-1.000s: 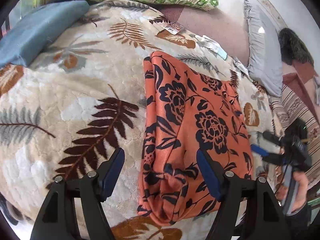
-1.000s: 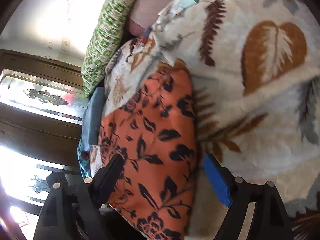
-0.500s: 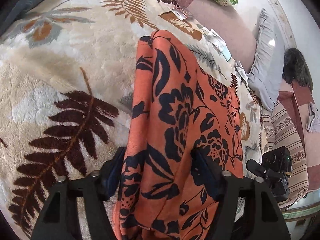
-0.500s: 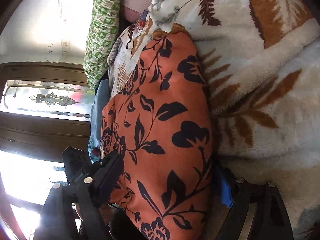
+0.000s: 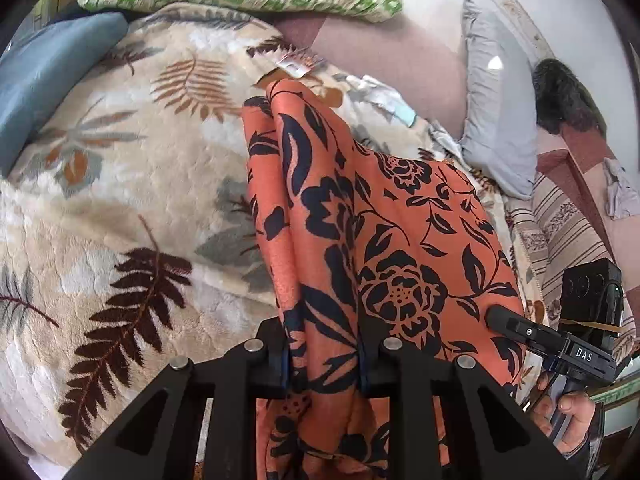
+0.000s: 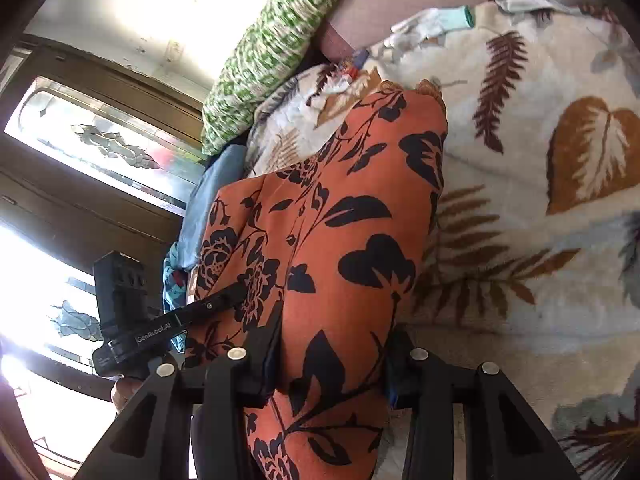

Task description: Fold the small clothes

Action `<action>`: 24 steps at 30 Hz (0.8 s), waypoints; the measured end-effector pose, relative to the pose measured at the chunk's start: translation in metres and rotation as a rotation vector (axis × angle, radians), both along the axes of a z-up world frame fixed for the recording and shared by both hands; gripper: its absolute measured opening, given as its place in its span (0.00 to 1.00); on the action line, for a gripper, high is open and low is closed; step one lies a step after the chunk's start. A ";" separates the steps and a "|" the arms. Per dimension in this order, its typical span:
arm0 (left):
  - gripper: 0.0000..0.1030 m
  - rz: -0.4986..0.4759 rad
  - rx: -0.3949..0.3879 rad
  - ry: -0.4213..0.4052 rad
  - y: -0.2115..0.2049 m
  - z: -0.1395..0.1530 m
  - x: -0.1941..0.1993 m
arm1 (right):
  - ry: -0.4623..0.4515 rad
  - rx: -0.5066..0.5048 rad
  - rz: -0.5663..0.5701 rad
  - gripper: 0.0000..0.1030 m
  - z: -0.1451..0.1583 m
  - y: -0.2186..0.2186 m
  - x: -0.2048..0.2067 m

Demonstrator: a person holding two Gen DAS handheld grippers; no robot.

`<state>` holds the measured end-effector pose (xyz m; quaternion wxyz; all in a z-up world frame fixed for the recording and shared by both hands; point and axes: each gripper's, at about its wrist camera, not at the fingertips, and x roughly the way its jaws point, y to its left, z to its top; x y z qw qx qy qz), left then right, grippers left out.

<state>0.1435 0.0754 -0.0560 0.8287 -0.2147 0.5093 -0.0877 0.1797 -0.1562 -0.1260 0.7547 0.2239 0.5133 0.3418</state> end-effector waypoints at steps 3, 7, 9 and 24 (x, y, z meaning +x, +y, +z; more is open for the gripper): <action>0.24 -0.023 -0.002 -0.064 -0.006 0.028 -0.002 | -0.061 0.011 -0.016 0.40 0.033 -0.019 -0.004; 0.24 -0.059 0.003 -0.126 -0.011 0.050 -0.002 | -0.137 0.007 -0.044 0.40 0.077 -0.047 -0.004; 0.24 -0.079 0.010 -0.148 -0.013 0.052 -0.002 | -0.162 0.003 -0.063 0.40 0.093 -0.064 -0.003; 0.26 -0.113 0.049 0.027 -0.021 -0.086 0.012 | -0.016 -0.050 -0.156 0.40 -0.002 -0.128 0.024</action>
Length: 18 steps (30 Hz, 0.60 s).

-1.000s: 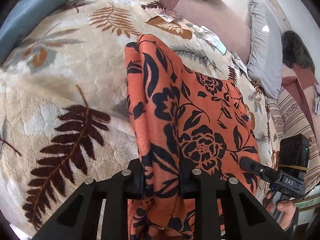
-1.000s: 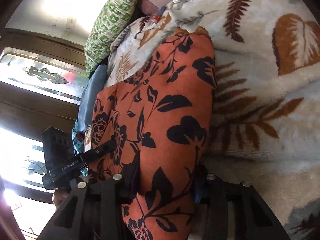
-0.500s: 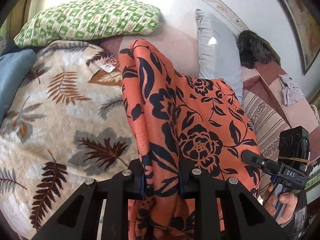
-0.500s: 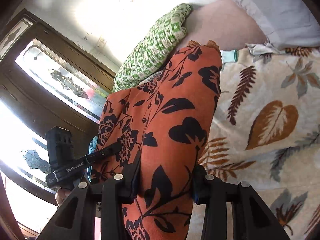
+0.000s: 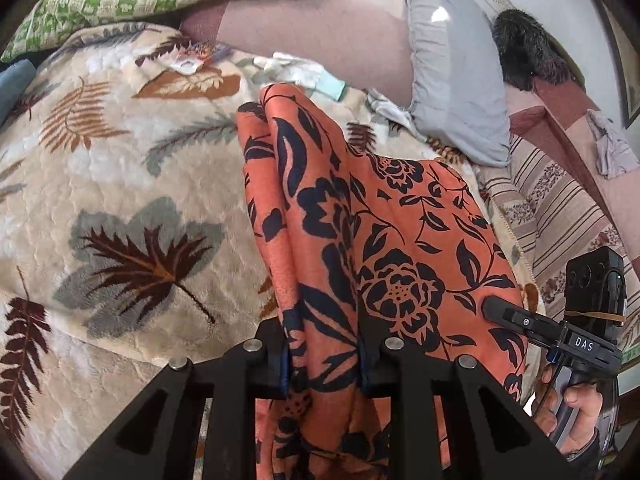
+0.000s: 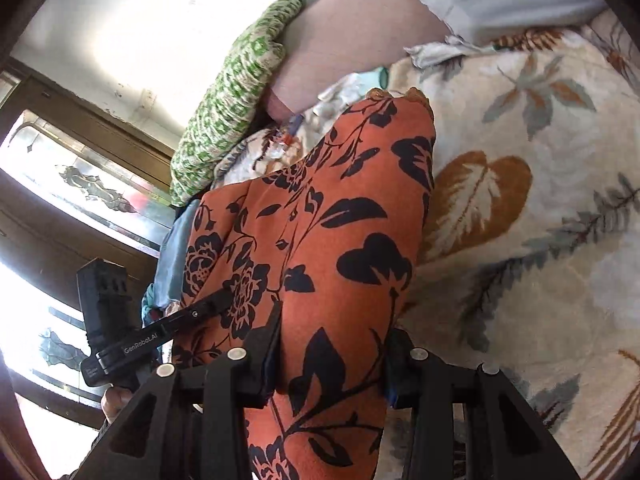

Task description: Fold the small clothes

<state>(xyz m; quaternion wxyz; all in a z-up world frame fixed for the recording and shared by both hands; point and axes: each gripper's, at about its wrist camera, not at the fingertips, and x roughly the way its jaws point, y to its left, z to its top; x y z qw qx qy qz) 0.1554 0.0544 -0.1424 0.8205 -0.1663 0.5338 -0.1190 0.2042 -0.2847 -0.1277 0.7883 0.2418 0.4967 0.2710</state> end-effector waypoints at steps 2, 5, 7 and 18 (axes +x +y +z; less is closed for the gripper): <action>0.31 0.011 0.028 0.075 -0.003 -0.030 0.003 | 0.049 -0.020 -0.001 0.43 -0.030 0.000 0.002; 0.57 0.071 0.041 0.086 0.001 -0.043 -0.001 | 0.143 -0.034 -0.052 0.59 -0.071 -0.002 0.003; 0.64 0.078 0.059 0.082 0.002 -0.031 -0.002 | 0.121 0.032 -0.100 0.64 -0.071 -0.011 -0.004; 0.90 0.319 -0.430 -0.036 0.072 0.062 -0.049 | 0.004 1.036 -0.528 0.85 -0.059 -0.150 -0.083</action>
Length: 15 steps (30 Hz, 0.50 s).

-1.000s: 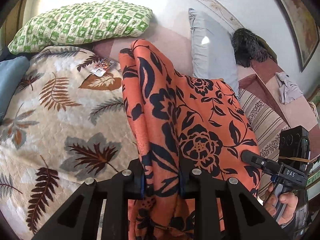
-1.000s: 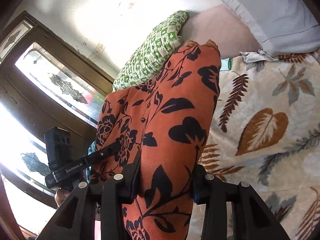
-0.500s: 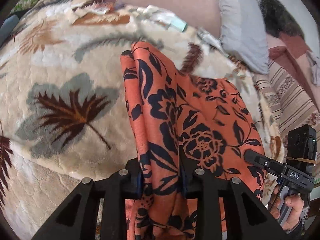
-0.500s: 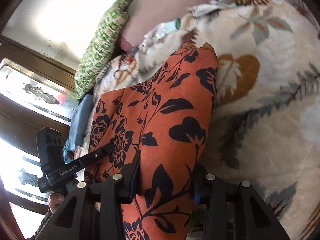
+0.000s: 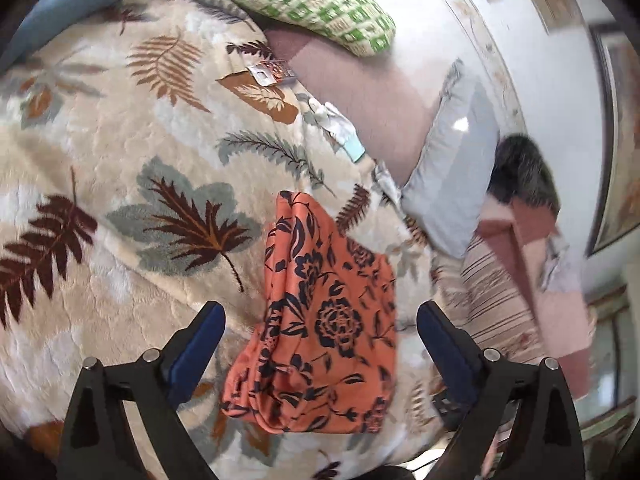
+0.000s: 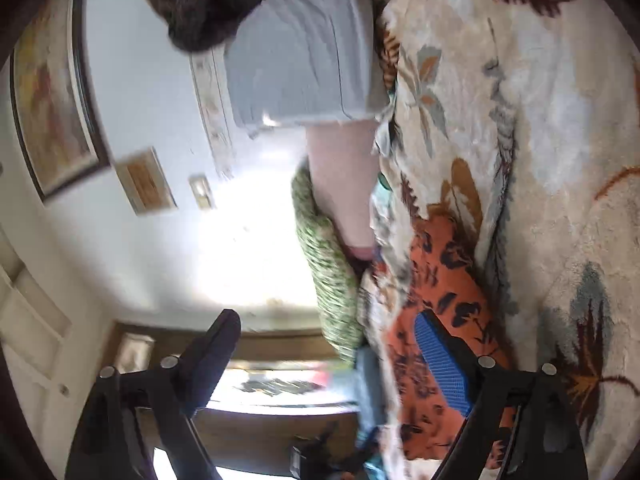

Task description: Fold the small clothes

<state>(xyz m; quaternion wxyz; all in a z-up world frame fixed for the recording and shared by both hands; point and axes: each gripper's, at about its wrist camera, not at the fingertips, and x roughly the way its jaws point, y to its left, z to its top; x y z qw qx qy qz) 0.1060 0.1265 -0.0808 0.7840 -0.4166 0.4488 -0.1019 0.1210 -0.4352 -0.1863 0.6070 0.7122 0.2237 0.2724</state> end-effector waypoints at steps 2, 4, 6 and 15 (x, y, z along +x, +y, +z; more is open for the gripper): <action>0.40 -0.014 0.000 -0.062 0.003 0.016 -0.004 | -0.090 -0.038 0.009 0.55 0.021 -0.008 -0.008; 0.32 -0.009 0.104 -0.067 0.000 0.036 -0.006 | -0.141 -0.120 -0.003 0.53 0.049 -0.010 -0.019; 0.87 0.011 0.067 -0.063 0.003 0.046 -0.010 | -0.153 -0.157 0.008 0.84 0.068 -0.012 -0.026; 0.96 0.013 0.157 -0.100 -0.004 0.061 -0.032 | -0.037 -0.222 -0.084 0.89 0.075 -0.009 -0.040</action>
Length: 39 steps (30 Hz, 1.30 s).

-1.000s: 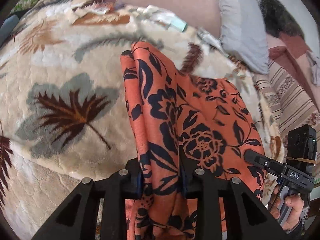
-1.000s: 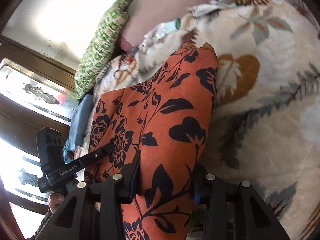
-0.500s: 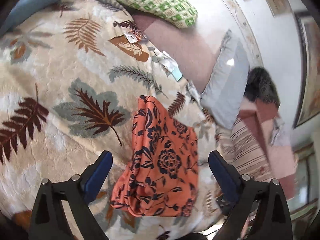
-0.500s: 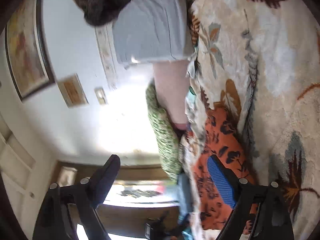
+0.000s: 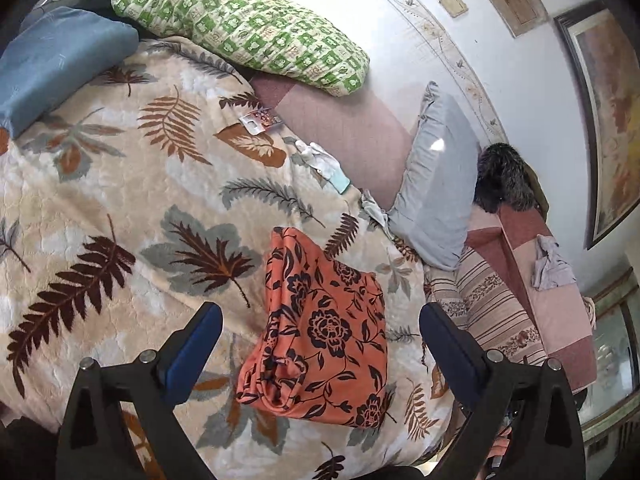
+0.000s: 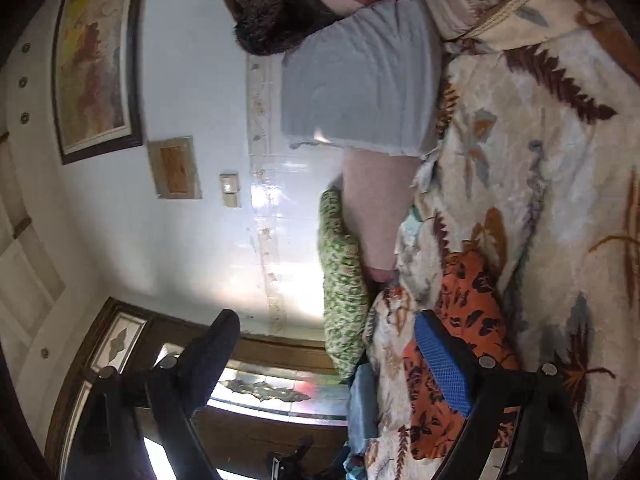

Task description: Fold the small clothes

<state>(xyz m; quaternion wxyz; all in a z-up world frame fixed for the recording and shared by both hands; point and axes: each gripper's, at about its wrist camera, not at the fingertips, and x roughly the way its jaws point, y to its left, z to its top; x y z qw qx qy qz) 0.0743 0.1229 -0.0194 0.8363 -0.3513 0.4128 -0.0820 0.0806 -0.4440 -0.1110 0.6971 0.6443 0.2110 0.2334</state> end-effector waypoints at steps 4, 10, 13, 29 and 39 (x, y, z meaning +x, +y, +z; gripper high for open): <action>0.96 0.009 0.153 0.024 -0.016 -0.007 -0.012 | 0.074 -0.126 0.030 0.89 -0.019 0.010 -0.012; 0.96 -0.016 0.507 0.068 -0.069 -0.008 -0.022 | 0.141 -0.590 0.110 0.89 -0.014 0.067 -0.030; 0.96 -0.073 0.621 0.062 -0.098 -0.010 -0.028 | 0.126 -0.856 0.210 0.89 -0.005 0.115 -0.034; 0.96 -0.078 0.725 0.001 -0.135 0.007 -0.057 | 0.125 -1.464 0.230 0.89 0.017 0.228 -0.062; 0.96 -0.075 0.676 -0.004 -0.133 0.010 -0.063 | 0.099 -1.556 0.214 0.89 0.022 0.240 -0.070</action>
